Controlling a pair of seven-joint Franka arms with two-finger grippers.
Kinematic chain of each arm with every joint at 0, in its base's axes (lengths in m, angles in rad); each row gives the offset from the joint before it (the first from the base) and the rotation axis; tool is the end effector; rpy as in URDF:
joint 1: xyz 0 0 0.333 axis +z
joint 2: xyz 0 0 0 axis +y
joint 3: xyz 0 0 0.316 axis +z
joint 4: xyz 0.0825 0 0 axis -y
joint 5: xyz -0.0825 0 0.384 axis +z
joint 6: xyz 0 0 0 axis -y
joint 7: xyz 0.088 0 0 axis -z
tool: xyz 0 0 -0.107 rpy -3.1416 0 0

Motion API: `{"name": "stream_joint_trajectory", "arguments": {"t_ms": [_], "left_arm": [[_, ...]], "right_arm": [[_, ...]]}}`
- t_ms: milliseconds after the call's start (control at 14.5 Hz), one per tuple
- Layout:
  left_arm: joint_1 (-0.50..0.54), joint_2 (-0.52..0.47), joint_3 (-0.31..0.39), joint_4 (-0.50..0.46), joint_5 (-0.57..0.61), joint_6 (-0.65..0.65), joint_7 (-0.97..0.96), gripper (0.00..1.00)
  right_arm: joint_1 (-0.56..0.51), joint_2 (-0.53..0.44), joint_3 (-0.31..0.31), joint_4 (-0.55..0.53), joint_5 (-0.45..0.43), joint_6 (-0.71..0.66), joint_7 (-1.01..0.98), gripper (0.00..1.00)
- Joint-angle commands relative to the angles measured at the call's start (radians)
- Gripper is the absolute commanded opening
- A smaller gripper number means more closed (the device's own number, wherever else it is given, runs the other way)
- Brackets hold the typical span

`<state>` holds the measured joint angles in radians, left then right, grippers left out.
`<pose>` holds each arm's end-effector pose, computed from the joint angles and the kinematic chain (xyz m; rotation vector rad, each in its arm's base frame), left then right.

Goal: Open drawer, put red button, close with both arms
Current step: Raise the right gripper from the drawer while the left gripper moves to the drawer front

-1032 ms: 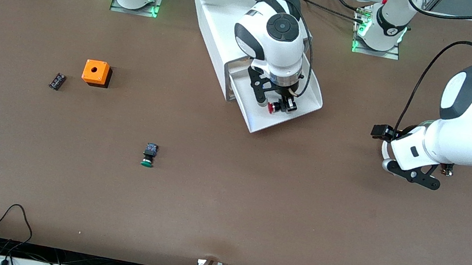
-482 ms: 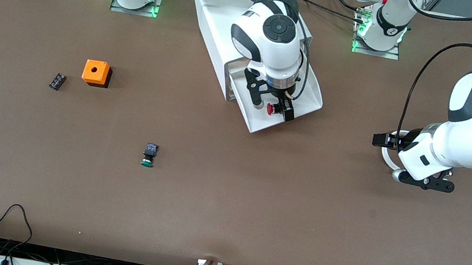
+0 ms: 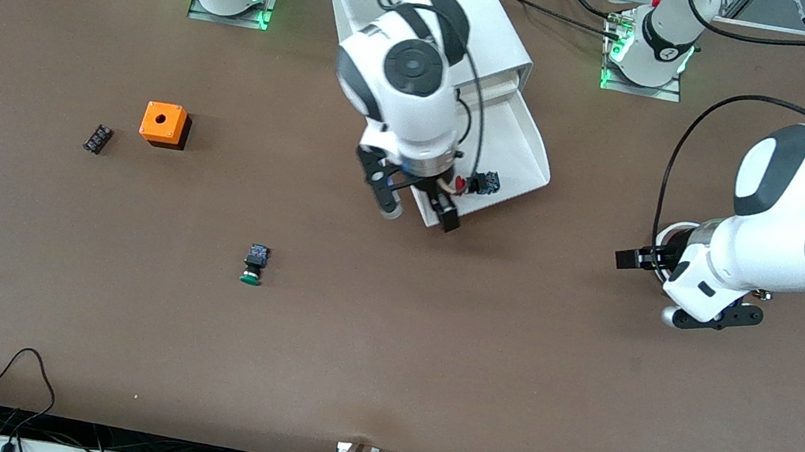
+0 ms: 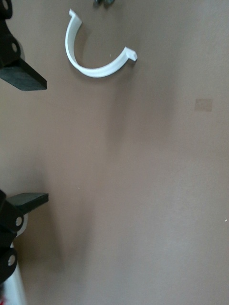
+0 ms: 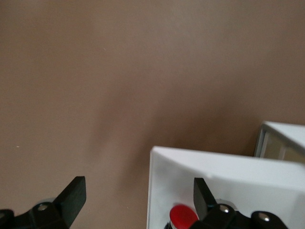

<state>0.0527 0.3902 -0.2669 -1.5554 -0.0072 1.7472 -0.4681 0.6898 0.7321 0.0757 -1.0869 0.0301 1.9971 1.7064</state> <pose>0.6374 -0.1181 0.4156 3.0565 0.4084 -0.3259 0.5672 0.5216 0.4099 -2.6031 1.3798 0.0203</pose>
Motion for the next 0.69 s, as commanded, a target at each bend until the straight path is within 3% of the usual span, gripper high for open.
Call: {"name": "stream_joint_trajectory", "arguments": {"t_ms": [0,413,619], "left_arm": [[-0.013,-0.043,-0.035,-0.118,-0.013,0.121,-0.125,0.94],[-0.019,-0.044,-0.139,-0.305,-0.008,0.429,-0.36,0.94],[-0.068,-0.042,-0.147,-0.388,-0.004,0.553,-0.437,0.94]], "right_arm": [[-0.082,-0.046,0.015,-0.011,0.039,-0.101,-0.251,1.0],[-0.269,-0.118,0.009,-0.027,0.04,-0.262,-0.653,1.0],[-0.361,-0.183,0.009,-0.106,0.04,-0.268,-0.801,1.0]]}}
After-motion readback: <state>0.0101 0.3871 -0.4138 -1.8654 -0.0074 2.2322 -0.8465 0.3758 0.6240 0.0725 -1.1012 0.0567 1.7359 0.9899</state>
